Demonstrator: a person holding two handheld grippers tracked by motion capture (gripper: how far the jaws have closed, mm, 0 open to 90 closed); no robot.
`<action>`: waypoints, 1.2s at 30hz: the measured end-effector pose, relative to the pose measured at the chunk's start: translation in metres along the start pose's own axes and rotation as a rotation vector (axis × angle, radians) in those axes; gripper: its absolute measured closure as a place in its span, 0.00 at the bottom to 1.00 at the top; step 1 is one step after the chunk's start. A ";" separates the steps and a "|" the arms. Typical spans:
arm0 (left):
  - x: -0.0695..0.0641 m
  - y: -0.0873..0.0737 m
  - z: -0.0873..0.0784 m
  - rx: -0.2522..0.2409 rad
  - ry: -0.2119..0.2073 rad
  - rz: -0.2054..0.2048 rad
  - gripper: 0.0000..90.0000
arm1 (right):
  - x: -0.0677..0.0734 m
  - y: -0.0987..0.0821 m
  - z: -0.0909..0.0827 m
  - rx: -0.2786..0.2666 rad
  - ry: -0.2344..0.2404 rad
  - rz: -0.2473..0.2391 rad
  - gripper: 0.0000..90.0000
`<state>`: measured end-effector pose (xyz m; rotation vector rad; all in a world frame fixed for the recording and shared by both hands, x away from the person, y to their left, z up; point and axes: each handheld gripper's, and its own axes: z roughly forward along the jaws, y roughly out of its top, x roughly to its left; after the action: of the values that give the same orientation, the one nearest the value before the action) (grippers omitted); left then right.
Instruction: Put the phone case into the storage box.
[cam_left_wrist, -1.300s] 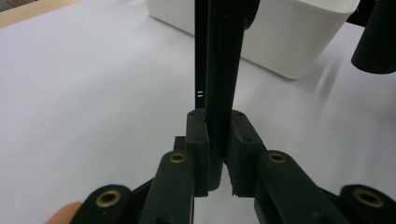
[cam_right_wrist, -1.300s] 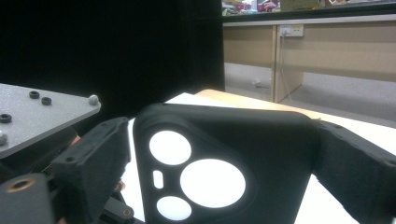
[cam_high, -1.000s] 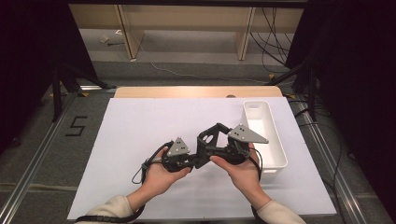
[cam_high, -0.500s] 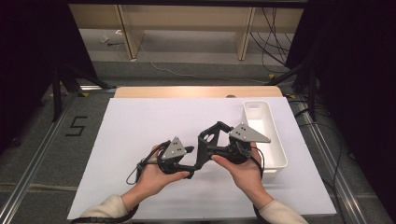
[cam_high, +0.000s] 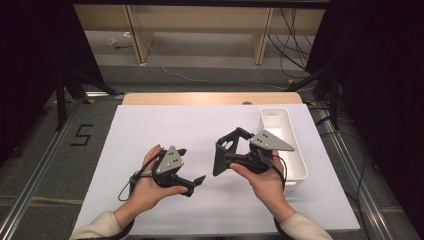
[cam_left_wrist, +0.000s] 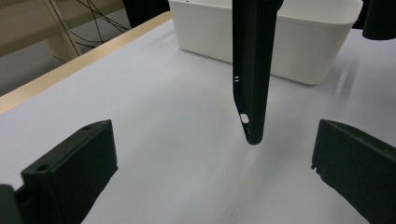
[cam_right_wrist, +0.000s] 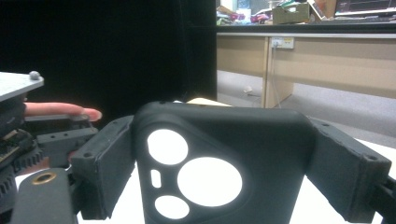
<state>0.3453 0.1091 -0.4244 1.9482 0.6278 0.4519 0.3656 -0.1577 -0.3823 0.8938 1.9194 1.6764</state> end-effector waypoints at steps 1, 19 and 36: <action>0.001 -0.002 -0.003 -0.004 0.005 -0.001 0.00 | -0.001 0.001 0.000 -0.005 -0.003 -0.001 0.17; 0.008 -0.012 -0.023 -0.019 0.042 -0.023 0.00 | -0.010 0.007 -0.006 -0.015 -0.027 0.003 0.17; 0.008 -0.017 -0.023 -0.017 0.040 -0.041 0.00 | -0.018 0.012 -0.012 -0.025 -0.051 0.008 0.17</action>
<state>0.3352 0.1360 -0.4292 1.9111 0.6866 0.4704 0.3723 -0.1781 -0.3696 0.9272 1.8605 1.6627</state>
